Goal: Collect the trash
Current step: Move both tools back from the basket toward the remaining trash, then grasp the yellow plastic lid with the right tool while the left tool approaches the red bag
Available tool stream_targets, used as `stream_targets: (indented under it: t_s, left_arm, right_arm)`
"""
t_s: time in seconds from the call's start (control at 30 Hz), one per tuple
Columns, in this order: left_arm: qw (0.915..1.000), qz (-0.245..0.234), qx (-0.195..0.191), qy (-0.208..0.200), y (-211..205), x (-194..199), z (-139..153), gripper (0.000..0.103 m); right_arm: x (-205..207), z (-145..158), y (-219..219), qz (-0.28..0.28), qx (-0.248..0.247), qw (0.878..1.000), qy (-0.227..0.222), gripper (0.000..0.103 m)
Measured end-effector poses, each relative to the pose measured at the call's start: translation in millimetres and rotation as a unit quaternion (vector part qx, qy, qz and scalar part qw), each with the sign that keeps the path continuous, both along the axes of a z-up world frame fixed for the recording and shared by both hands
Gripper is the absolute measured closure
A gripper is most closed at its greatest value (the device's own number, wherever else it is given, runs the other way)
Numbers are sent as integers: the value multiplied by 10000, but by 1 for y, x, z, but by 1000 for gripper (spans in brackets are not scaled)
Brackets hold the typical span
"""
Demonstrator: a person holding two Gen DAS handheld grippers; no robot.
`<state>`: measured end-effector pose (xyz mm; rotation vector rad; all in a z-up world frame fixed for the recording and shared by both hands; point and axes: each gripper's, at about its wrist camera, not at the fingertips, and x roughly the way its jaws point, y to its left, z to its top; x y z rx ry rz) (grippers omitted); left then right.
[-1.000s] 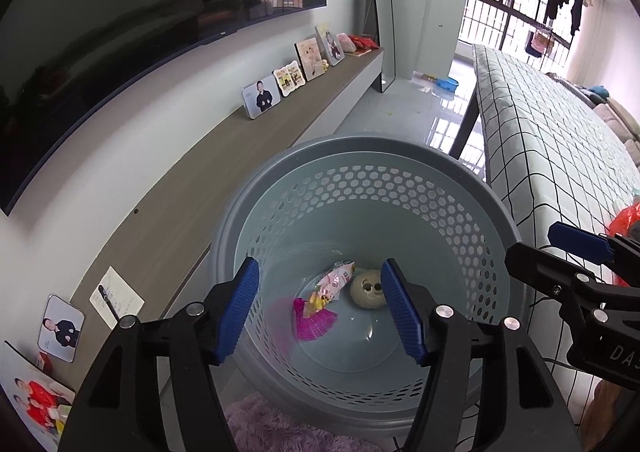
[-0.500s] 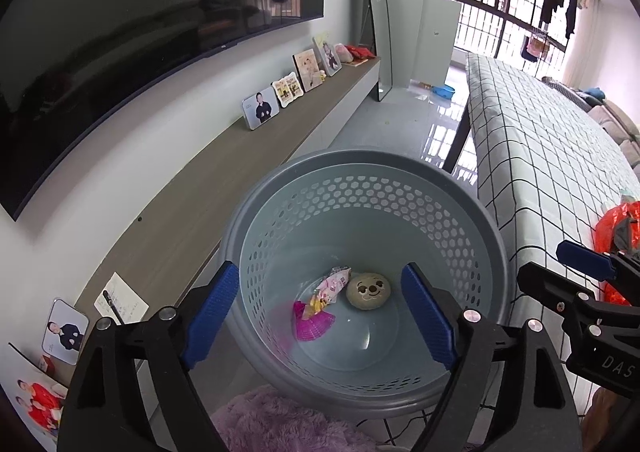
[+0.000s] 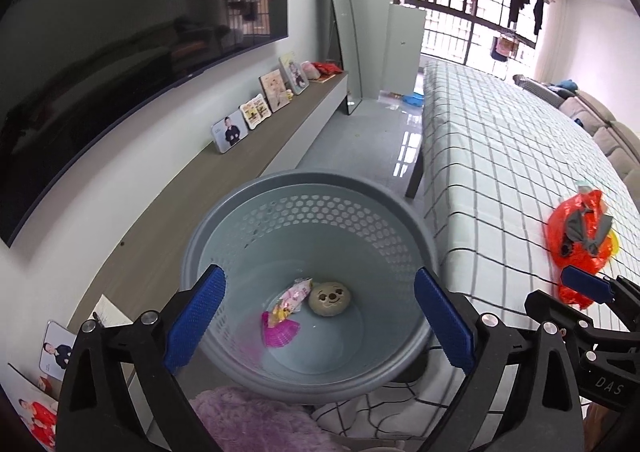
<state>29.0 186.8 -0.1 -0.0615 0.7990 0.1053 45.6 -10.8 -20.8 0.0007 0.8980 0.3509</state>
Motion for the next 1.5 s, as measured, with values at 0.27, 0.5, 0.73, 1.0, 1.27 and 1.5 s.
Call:
stream_targets:
  t_s: [0.27, 0.5, 0.73, 1.0, 1.27, 1.5]
  left_arm:
    - [9988, -458, -122, -120, -54, 2, 10, 7]
    - [9955, -917, -229, -122, -112, 6, 12, 7]
    - [9917, -1253, -248, -114, -165, 9, 12, 7]
    - [9903, -1380, -130, 33, -196, 16, 4, 7]
    - [9906, -1348, -92, 209, -206, 27, -6, 7]
    - [9902, -1364, -47, 301, -211, 32, -13, 7]
  right_arm:
    - [-27, 11, -71, -642, 75, 9978, -175, 33]
    - [-40, 12, -149, -1352, -39, 9906, -209, 32]
    - [-24, 6, -220, -1807, -266, 9831, -124, 32]
    - [11, -12, -266, -1873, -260, 9819, 117, 29]
    - [49, -25, -271, -1545, -368, 9871, 209, 24]
    - [73, -37, -272, -1370, -235, 9893, 433, 22]
